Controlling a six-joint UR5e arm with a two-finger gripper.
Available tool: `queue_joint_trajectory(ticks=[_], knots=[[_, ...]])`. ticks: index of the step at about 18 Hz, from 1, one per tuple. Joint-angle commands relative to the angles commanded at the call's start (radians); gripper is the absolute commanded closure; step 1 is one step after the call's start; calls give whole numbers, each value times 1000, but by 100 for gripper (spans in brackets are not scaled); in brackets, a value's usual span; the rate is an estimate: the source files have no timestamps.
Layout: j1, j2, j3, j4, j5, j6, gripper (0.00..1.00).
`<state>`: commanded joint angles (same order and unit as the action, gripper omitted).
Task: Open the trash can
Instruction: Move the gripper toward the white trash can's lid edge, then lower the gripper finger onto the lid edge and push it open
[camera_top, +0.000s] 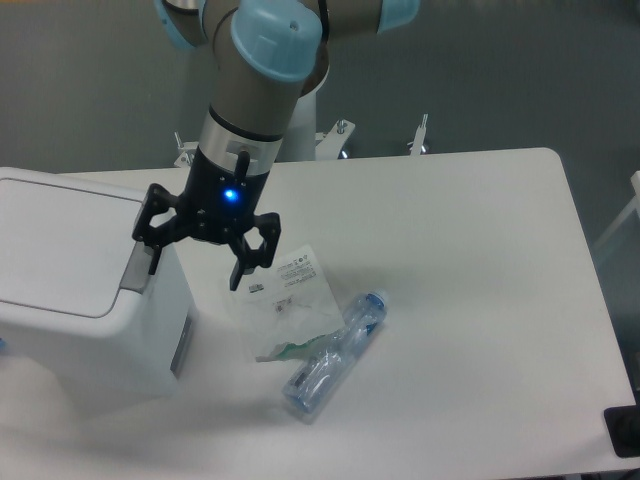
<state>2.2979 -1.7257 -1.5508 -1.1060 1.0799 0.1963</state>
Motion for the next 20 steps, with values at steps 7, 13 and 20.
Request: queue_joint_trajectory(ticks=[7,13,20], knots=[[-18,-2,-12,0,5,-6,0],[-18,-5,-15,0,5,-3,0],[-18,-8,-15,0,6,-3,0]])
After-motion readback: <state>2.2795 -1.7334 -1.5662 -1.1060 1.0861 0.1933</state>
